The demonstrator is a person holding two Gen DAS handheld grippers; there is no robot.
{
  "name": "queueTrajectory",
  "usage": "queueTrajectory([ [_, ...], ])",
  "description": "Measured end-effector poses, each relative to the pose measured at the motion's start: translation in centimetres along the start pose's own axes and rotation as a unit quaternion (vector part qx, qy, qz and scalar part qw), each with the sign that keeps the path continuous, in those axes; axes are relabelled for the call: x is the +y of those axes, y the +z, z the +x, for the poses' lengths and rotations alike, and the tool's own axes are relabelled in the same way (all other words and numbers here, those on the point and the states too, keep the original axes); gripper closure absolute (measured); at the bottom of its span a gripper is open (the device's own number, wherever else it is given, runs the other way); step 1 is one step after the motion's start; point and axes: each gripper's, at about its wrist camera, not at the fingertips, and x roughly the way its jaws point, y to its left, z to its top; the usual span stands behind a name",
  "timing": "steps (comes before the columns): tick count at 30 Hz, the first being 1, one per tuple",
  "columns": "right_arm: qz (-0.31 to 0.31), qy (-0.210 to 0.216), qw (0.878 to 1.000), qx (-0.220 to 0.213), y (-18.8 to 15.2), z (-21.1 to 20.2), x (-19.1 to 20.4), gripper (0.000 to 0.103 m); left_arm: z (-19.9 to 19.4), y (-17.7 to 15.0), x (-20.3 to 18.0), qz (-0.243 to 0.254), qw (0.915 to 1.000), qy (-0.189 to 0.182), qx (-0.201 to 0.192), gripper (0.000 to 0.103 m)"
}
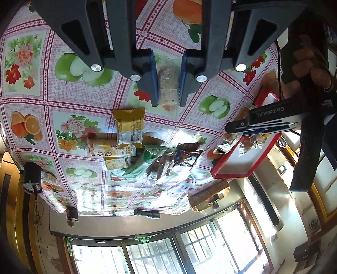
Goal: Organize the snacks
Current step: 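Grasp the clear bag of white cake with the right gripper while the left lifts its bag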
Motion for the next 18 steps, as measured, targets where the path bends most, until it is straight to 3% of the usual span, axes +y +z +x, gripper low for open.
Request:
queueTrajectory([
  [18, -0.051, 0.066, 0.996, -0.008, 3.0, 2.6, 6.5, 0.083, -3.1, -0.1, 5.9, -0.051, 0.9972, 0.046, -0.032, 0.070],
])
